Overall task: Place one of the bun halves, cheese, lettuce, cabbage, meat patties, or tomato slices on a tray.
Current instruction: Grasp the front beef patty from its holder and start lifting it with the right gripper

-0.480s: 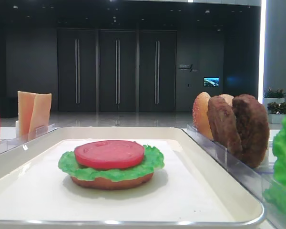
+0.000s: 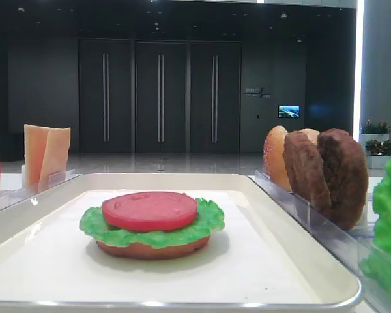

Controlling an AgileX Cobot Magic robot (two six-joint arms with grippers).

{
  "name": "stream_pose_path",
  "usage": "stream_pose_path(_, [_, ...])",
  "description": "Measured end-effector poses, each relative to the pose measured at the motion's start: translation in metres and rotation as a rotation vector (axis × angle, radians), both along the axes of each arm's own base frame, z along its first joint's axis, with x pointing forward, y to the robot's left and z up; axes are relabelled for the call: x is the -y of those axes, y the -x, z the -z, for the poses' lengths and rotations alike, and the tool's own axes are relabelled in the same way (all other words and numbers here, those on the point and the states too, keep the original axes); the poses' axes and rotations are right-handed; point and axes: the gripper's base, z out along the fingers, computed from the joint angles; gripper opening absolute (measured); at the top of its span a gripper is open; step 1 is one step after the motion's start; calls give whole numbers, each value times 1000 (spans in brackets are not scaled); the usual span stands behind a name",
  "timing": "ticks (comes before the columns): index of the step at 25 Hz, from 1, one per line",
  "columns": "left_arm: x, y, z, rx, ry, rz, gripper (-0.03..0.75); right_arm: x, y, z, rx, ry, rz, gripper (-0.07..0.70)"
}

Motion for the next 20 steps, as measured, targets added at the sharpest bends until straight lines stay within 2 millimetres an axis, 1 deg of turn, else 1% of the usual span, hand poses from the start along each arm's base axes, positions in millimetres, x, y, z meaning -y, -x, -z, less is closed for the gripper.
stream_pose_path(14, [0, 0, 0, 0, 0, 0, 160, -1, 0, 0, 2, -16, 2, 419])
stream_pose_path(15, [0, 0, 0, 0, 0, 0, 160, 0, -2, 0, -13, -24, 12, 419])
stream_pose_path(17, [0, 0, 0, 0, 0, 0, 160, 2, -17, -3, -90, -40, 30, 419])
stream_pose_path(18, [0, 0, 0, -1, 0, 0, 160, 3, -30, -7, -145, -43, 34, 419])
stream_pose_path(20, [0, 0, 0, -1, 0, 0, 160, 5, -64, -14, -260, -52, 39, 419])
